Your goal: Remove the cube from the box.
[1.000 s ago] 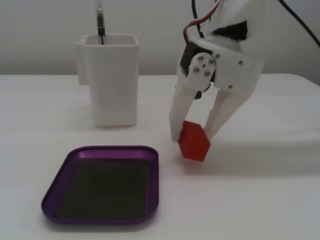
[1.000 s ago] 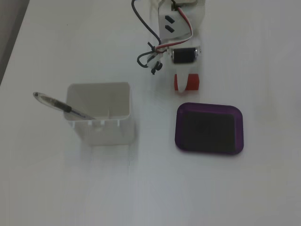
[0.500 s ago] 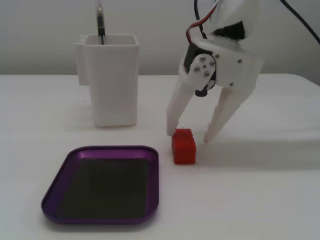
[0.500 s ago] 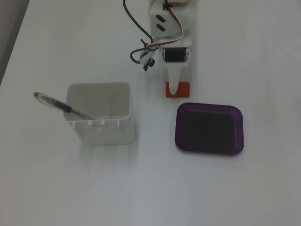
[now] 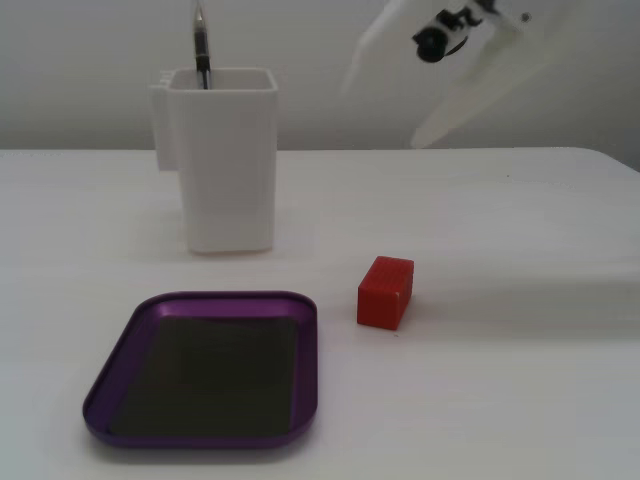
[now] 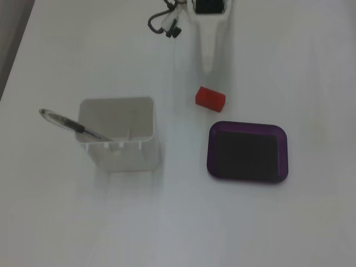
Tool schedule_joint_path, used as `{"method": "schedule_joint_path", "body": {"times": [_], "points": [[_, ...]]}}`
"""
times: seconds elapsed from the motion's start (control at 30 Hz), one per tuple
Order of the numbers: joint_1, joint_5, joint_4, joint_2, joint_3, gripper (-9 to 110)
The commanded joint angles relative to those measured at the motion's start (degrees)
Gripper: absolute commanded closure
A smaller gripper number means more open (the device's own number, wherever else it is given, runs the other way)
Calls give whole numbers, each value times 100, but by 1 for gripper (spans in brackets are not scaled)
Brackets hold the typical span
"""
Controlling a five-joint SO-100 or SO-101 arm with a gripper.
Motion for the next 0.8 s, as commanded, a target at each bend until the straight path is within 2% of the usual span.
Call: {"method": "schedule_joint_path", "body": {"times": [0.0, 0.43, 0.77], "points": [[-18, 0, 220, 1450, 352, 83], [642, -9, 176, 6196, 4518, 83], [606, 62, 220, 5959, 5159, 83]]}}
